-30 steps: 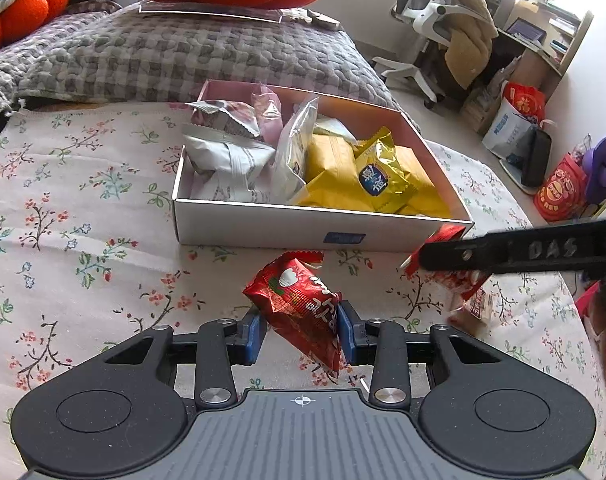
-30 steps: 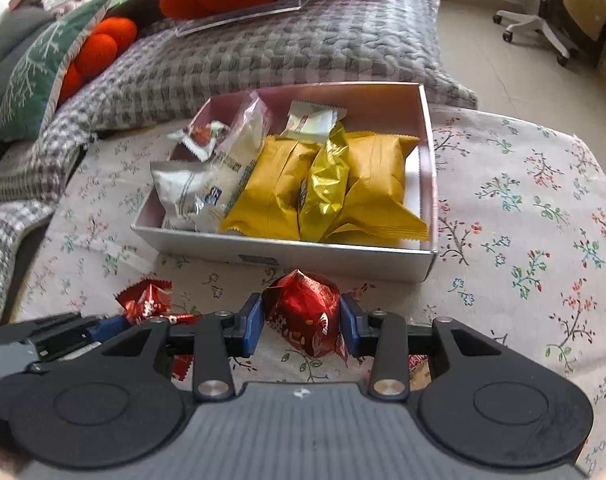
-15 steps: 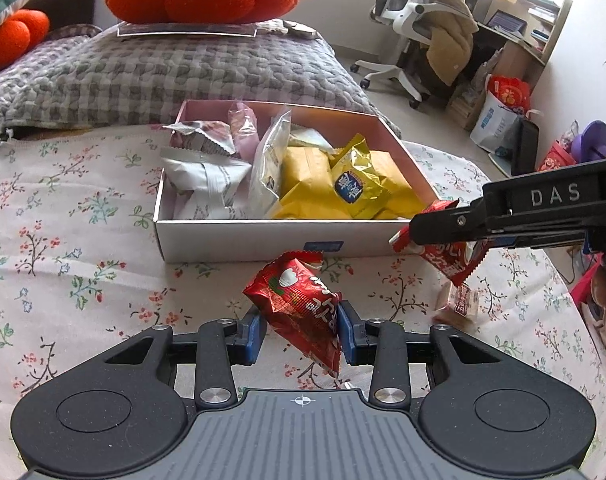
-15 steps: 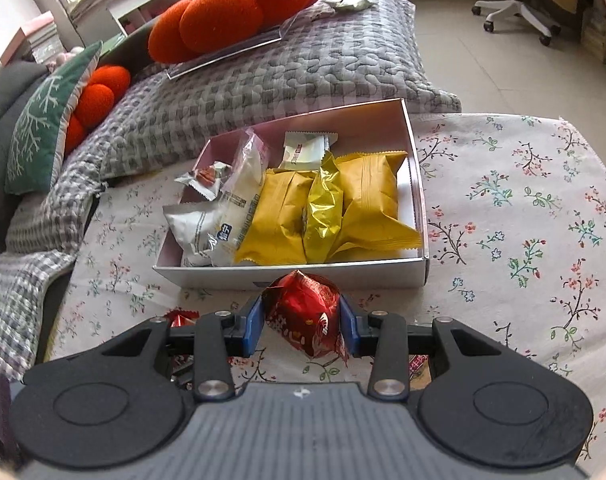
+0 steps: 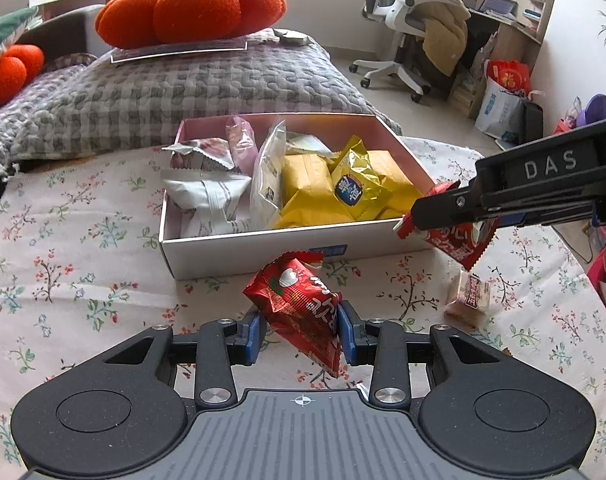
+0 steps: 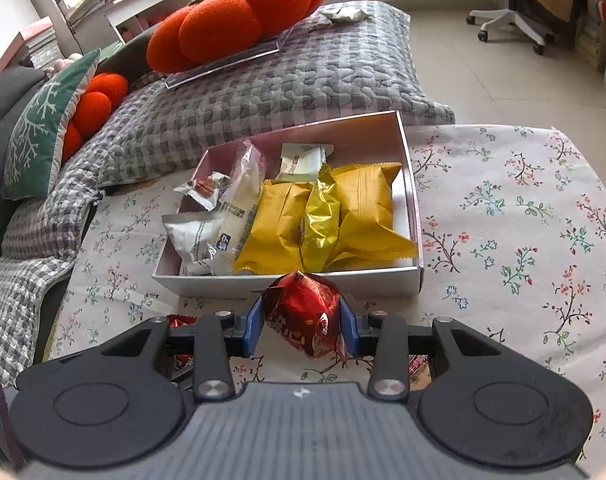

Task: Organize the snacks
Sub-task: 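Carry both red candies into the pink box and open both tools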

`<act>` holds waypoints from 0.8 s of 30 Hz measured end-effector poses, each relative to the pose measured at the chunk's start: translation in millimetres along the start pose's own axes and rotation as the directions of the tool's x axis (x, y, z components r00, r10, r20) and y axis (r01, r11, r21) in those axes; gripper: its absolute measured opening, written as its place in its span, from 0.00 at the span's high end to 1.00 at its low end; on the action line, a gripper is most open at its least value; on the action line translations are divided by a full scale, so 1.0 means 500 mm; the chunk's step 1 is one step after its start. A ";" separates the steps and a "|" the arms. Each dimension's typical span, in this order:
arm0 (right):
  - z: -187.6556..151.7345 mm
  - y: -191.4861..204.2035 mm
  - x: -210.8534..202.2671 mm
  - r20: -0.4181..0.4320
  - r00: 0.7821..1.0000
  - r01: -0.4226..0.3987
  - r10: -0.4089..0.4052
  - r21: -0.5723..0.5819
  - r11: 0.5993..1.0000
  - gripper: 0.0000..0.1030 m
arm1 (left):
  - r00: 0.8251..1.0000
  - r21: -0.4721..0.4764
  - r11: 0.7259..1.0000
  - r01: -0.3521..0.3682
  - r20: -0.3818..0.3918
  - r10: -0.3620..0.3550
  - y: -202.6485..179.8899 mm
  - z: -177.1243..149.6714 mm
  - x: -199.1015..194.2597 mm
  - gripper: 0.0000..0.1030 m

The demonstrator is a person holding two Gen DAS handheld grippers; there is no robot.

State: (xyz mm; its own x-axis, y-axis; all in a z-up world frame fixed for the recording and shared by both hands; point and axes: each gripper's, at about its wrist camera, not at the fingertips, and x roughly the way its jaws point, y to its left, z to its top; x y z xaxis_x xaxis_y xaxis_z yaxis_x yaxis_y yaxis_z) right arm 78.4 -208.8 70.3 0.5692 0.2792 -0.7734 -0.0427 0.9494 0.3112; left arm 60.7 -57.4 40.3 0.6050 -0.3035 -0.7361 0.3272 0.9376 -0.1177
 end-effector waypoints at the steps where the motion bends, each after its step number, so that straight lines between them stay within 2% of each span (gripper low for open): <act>1: 0.001 -0.001 -0.002 0.004 1.000 -0.001 0.001 0.002 1.000 0.65 | 1.000 0.002 1.000 -0.001 0.001 0.001 -0.001 0.001 0.000 0.66; 8: 0.007 -0.011 -0.001 0.009 1.000 0.017 -0.017 0.012 1.000 0.65 | 1.000 0.033 0.999 -0.017 0.018 0.016 -0.012 0.012 -0.001 0.66; 16: 0.024 -0.035 -0.007 0.034 0.999 0.019 -0.021 0.055 0.998 0.65 | 0.998 0.020 1.000 -0.009 0.064 0.007 -0.001 0.053 -0.002 0.66; 21: 0.038 -0.068 0.000 0.046 0.999 0.019 -0.025 0.117 0.993 0.65 | 0.996 0.005 1.000 0.027 0.086 -0.028 0.010 0.094 0.013 0.66; 24: 0.046 -0.090 -0.002 0.061 0.998 -0.013 0.002 0.176 0.984 0.65 | 0.992 -0.021 0.998 0.062 0.109 -0.059 0.024 0.126 0.022 0.66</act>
State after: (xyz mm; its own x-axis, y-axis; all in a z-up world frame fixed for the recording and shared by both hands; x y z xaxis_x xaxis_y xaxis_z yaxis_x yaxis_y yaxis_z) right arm 98.7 -255.0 69.6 0.6181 0.2719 -0.7376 0.0955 0.9054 0.4137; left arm 117.2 -60.1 72.7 0.6598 -0.3751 -0.6511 0.3488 0.9204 -0.1768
